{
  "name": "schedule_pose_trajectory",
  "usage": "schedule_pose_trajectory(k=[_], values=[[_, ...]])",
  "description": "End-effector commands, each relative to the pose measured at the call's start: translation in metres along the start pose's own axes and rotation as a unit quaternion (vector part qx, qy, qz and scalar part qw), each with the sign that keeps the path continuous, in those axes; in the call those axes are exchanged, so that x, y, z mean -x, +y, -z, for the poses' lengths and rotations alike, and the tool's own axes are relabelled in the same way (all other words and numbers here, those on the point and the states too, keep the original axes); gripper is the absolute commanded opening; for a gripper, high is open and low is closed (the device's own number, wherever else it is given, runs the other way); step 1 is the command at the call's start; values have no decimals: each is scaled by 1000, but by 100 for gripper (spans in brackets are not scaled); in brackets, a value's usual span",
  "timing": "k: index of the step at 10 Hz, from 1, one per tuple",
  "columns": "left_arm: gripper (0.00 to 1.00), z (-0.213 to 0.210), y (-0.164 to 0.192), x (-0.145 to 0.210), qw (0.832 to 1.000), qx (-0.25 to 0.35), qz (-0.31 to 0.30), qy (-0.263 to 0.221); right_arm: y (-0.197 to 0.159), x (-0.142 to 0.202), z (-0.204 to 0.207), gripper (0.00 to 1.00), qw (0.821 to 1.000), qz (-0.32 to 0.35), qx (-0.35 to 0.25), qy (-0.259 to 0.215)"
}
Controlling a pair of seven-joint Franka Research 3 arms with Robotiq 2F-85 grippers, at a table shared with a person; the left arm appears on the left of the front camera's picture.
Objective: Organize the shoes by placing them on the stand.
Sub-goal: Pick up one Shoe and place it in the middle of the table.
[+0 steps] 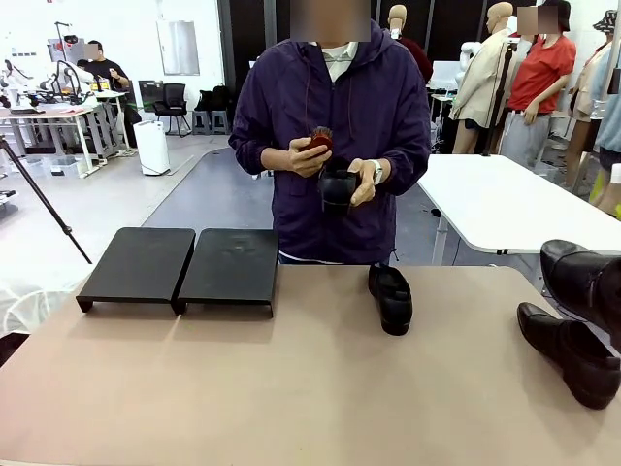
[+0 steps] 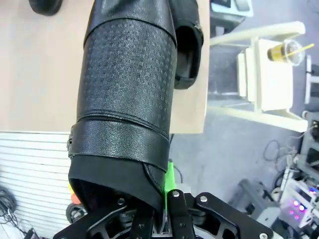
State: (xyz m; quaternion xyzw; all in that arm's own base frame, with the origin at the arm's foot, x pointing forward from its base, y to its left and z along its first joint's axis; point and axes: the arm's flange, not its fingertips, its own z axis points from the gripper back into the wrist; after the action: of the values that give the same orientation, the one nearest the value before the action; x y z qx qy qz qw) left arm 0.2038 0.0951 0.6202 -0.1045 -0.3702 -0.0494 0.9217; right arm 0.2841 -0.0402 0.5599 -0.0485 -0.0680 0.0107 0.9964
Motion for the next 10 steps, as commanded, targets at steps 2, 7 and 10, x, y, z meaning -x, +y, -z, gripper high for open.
schedule_pose_trajectory(k=[2,7,10], values=[[100,1,0,1,1000,-1,-2,0,-1,4,-18,0,999,1,-33,-31],[100,1,0,1,1000,-1,-2,0,145,47,-59,0,997,11,-56,-61],[100,1,0,1,1000,-1,-2,0,133,31,-57,0,997,20,-43,-61]])
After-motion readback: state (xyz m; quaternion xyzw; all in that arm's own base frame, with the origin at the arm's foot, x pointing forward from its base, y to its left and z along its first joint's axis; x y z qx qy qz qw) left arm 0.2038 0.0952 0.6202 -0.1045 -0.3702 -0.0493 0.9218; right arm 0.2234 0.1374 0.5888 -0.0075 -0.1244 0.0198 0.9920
